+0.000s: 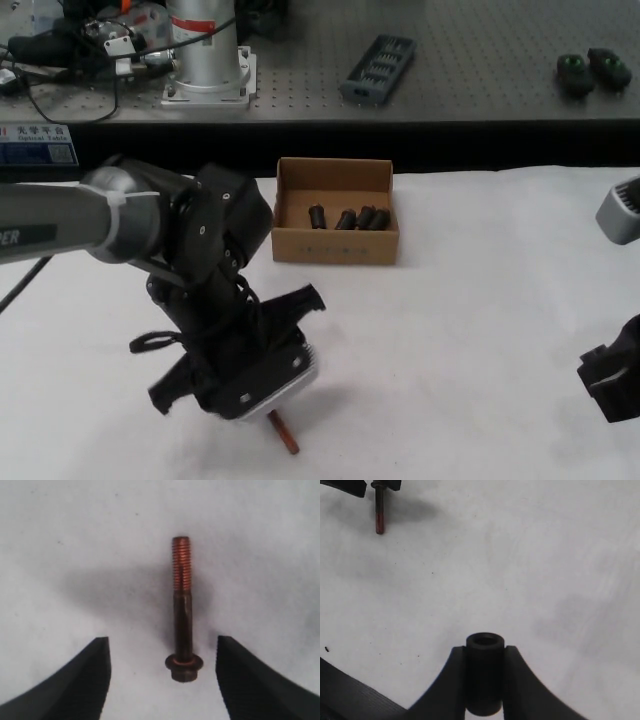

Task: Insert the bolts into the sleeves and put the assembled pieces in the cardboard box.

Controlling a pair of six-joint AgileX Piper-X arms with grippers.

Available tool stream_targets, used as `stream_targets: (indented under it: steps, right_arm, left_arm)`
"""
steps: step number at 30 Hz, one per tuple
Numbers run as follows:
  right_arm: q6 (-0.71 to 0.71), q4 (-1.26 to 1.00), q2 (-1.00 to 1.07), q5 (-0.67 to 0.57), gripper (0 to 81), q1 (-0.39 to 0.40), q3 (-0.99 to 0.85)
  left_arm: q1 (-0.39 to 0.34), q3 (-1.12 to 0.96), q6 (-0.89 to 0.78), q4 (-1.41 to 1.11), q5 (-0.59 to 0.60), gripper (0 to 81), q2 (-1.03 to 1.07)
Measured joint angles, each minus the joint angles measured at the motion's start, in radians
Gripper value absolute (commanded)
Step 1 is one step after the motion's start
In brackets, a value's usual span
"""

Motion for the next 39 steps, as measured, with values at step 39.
stream_targets:
  steps: [39]
  right_arm:
    - [0.165,0.09,0.0,0.0,2.8,0.0,0.0]
  left_arm:
    - [-0.107,0.288,-3.213,-0.236,-0.14,45.2,-0.216]
